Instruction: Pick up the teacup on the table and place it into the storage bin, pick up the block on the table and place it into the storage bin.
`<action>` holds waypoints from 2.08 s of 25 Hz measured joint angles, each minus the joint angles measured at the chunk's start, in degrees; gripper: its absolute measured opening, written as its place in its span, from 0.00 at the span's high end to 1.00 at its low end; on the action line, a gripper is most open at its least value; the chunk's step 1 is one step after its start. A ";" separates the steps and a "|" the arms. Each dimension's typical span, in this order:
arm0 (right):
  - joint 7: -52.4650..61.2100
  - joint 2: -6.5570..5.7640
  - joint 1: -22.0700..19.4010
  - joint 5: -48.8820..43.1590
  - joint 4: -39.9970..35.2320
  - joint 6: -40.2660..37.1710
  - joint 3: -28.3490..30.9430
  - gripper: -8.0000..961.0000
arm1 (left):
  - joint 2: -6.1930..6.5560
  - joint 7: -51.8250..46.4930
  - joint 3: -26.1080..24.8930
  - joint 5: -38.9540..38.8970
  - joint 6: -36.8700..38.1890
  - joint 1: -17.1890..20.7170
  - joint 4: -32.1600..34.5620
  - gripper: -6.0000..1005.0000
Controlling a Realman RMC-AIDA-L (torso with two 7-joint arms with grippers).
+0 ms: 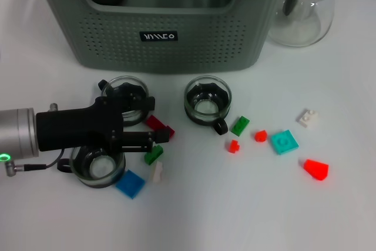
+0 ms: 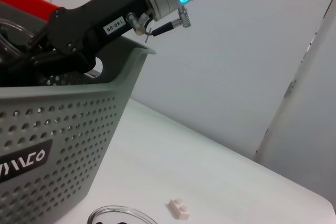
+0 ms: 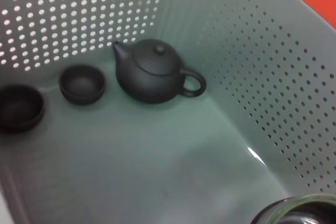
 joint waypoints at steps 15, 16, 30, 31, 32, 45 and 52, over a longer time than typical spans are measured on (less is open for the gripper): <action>0.86 -0.01 -0.53 0.00 0.09 -1.15 -1.09 0.93 | -0.04 -0.03 0.13 0.00 0.00 0.18 -0.09 0.13; 1.25 -0.03 -0.57 0.00 0.09 -1.18 -1.34 0.93 | -0.04 -0.03 0.13 0.00 0.00 0.18 -0.09 0.13; 2.36 -0.10 -0.76 0.01 -0.44 -2.53 -1.87 0.93 | -0.04 0.17 0.12 0.00 0.01 0.18 -0.09 0.13; 2.40 -0.10 -0.76 0.00 -0.47 -2.54 -1.87 0.93 | -0.04 0.17 0.13 0.00 0.00 0.18 -0.09 0.13; 2.41 -0.10 -0.77 0.00 -0.50 -2.58 -1.87 0.93 | -0.04 0.18 0.12 0.00 0.00 0.18 -0.09 0.13; 2.50 -0.25 -0.91 0.01 -1.51 -3.09 -1.96 0.81 | -0.04 0.10 0.13 0.00 0.00 0.18 -0.09 0.13; 2.82 -0.07 -3.90 0.45 -13.12 -7.62 -1.63 0.46 | -0.04 0.02 -0.01 0.06 0.01 0.20 -0.09 0.13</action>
